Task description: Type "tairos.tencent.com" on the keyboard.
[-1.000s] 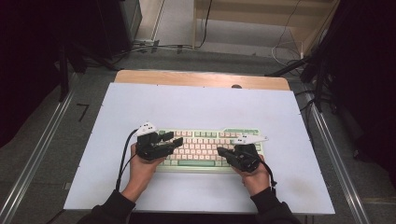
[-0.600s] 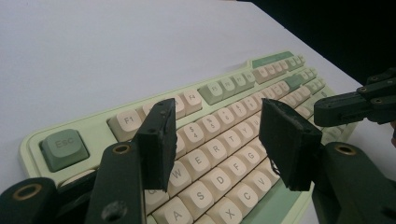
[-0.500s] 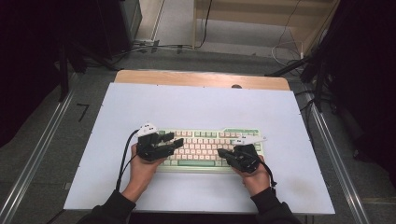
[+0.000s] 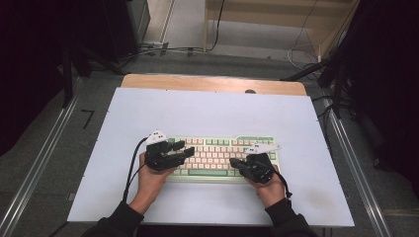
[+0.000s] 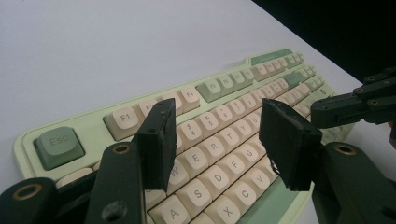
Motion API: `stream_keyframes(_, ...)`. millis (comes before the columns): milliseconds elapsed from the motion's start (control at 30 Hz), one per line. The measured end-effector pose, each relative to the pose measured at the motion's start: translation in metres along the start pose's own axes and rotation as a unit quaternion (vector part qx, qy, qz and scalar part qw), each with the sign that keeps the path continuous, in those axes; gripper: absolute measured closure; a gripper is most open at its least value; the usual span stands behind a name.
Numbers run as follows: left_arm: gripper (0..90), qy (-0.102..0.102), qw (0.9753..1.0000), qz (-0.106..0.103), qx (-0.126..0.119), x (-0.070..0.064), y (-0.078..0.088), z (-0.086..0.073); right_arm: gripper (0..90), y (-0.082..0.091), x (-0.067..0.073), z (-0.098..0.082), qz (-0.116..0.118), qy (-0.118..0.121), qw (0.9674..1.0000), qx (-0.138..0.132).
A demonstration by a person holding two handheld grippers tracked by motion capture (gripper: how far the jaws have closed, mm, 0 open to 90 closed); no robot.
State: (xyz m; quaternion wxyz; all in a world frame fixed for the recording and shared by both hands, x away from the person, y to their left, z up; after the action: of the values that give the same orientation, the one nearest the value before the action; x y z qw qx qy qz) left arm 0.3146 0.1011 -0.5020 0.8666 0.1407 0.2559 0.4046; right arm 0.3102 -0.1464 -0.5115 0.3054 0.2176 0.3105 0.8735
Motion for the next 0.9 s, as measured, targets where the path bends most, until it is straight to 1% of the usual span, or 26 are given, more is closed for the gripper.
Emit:
stream_keyframes(300, 47.2, 0.001, 1.0, -0.001, 0.001, -0.0001, -0.0005, -0.0005, 87.5, -0.0014, 0.0, -0.0011, 0.001, 0.001, 1.0, 0.006)
stream_keyframes(800, 47.2, 0.001, 1.0, -0.001, 0.003, -0.0006, -0.0008, -0.0011, 87.5, -0.0027, 0.0003, -0.0018, 0.001, 0.001, 1.0, 0.008)
stream_keyframes(900, 47.2, 0.001, 1.0, -0.001, 0.004, -0.0007, -0.0009, -0.0012, 87.5, -0.0058, -0.0009, -0.0042, -0.002, 0.004, 0.9998, 0.018)
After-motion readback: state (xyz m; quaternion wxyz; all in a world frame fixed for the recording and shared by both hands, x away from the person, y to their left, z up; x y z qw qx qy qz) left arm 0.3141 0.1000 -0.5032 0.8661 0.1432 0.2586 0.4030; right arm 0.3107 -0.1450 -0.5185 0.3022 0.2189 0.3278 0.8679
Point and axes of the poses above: each handheld gripper's, and its own axes: y roughly backward along the jaws, z roughly out of its top, x roughly to its left, the point moved 5 cm from there along -y, roughly forward along the jaws, and after that the axes turned 2 degrees about z, right-handed, at the moved point
